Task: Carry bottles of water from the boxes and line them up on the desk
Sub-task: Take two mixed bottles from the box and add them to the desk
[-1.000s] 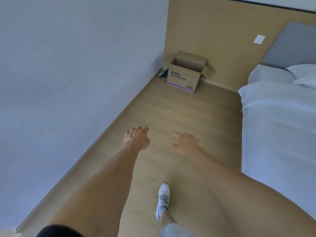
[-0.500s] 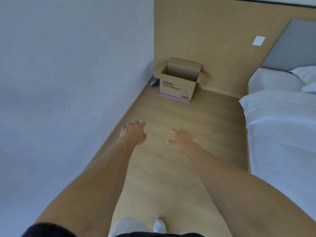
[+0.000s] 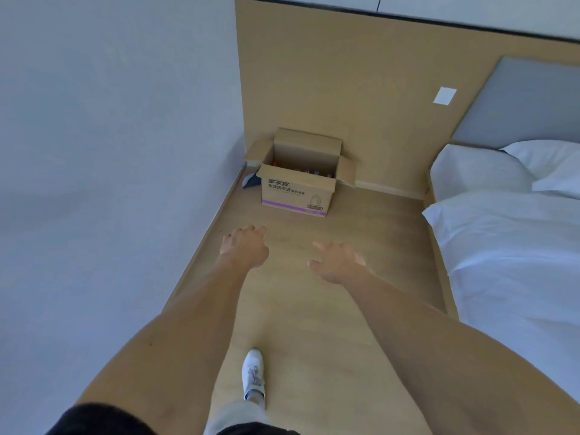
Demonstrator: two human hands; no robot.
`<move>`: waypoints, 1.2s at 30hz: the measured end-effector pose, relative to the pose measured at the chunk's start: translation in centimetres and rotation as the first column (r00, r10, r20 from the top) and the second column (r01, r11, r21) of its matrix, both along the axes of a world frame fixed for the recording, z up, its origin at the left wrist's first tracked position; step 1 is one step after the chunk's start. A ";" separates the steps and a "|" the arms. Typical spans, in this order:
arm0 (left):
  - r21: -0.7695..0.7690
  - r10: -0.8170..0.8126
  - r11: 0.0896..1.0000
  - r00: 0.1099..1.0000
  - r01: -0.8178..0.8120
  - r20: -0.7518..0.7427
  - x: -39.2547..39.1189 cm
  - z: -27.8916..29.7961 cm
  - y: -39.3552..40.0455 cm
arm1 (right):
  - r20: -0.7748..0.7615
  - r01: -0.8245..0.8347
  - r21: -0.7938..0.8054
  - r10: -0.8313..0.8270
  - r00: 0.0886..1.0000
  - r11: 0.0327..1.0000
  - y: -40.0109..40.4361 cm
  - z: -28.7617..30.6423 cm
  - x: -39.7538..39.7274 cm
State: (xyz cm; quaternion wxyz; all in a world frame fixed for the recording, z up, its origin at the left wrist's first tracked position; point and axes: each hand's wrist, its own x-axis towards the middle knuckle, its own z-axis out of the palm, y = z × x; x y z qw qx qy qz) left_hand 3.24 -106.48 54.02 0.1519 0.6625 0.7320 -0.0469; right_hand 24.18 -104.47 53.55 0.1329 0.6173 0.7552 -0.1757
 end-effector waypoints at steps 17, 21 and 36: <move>0.055 -0.203 0.978 0.978 0.200 0.056 -7.2 0.1 31.8 | -0.020 0.235 0.043 -0.234 0.972 0.971 25.9 1.5 -6.1; 0.040 -0.218 0.975 0.974 0.216 0.054 -8.2 -0.4 38.5 | -0.056 0.256 0.023 -0.255 0.965 0.966 32.5 -0.1 -7.5; -0.060 -0.085 0.994 0.992 0.090 0.090 -13.0 -3.1 65.0 | -0.068 0.180 -0.114 -0.189 0.980 0.977 60.8 -3.0 -11.9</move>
